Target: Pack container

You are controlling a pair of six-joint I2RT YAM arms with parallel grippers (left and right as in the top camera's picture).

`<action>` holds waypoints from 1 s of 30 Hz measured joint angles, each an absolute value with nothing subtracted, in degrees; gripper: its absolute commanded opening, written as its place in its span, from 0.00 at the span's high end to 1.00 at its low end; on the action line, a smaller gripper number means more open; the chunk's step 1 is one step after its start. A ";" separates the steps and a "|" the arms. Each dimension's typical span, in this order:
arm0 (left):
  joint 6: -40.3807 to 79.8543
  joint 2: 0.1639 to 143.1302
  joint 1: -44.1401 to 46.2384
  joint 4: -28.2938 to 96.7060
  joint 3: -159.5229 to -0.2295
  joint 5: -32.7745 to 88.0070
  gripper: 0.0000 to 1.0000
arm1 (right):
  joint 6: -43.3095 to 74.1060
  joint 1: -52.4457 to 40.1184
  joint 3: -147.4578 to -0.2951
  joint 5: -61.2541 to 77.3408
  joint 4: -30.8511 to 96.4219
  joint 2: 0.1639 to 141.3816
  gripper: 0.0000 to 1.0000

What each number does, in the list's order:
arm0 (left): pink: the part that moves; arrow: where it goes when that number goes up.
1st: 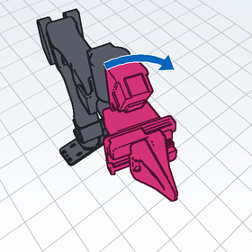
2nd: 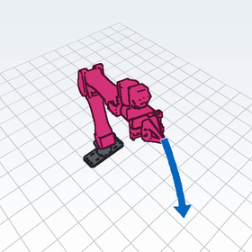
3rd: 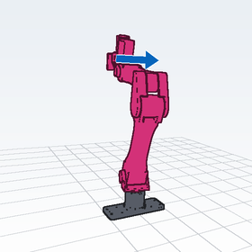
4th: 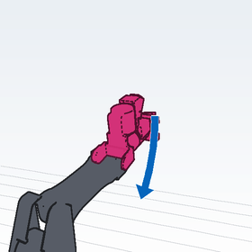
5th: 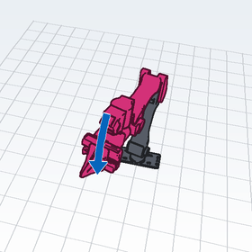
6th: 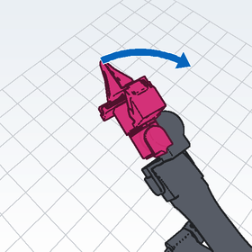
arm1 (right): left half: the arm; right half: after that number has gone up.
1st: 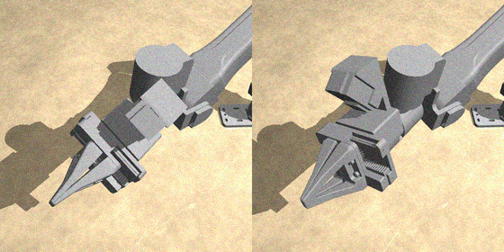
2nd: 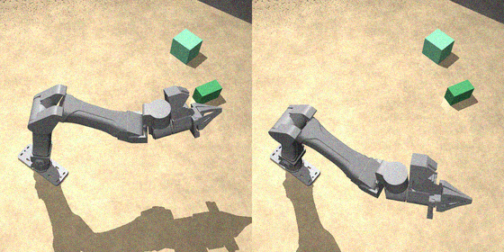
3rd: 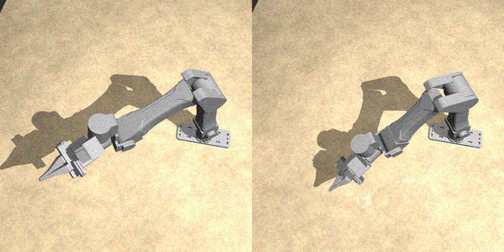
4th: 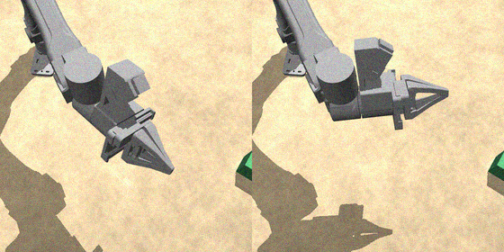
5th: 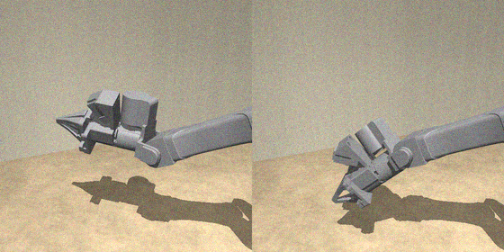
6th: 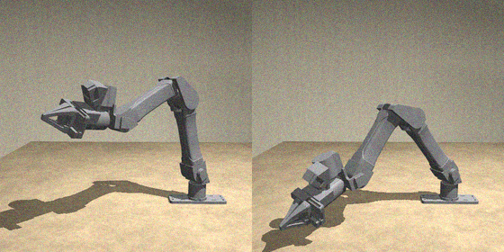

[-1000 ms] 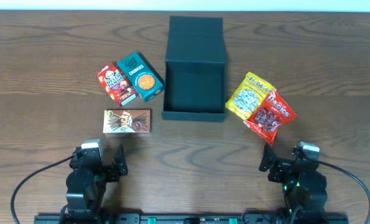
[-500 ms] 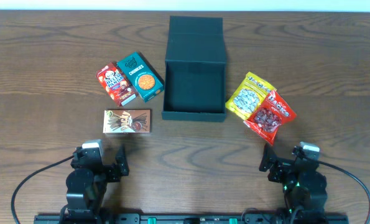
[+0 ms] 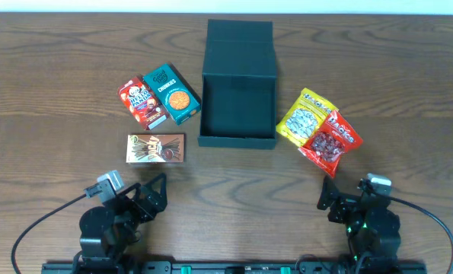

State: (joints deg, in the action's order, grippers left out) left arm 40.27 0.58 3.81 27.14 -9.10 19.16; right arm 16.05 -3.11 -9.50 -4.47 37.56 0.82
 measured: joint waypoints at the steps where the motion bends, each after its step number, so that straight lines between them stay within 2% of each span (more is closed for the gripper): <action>1: 40.82 0.58 3.81 25.28 -9.02 19.11 0.05 | 16.05 -3.11 -9.50 -4.47 37.54 0.80 0.01; 6: 41.74 0.58 3.81 16.34 -8.93 16.01 0.04 | 16.05 -3.11 -9.50 -4.47 37.54 0.73 0.01; 15: 38.81 8.88 3.81 13.02 -9.65 10.81 0.05 | 16.05 -3.11 -9.50 -4.49 37.54 0.73 0.01; 20: 35.22 20.51 3.81 13.04 -15.88 8.64 0.04 | 16.05 -3.11 -9.50 -4.47 37.41 0.73 0.01; 30: 29.91 54.50 3.81 12.82 -36.05 2.81 0.04 | 16.05 -3.11 -9.50 -4.47 37.50 0.62 0.01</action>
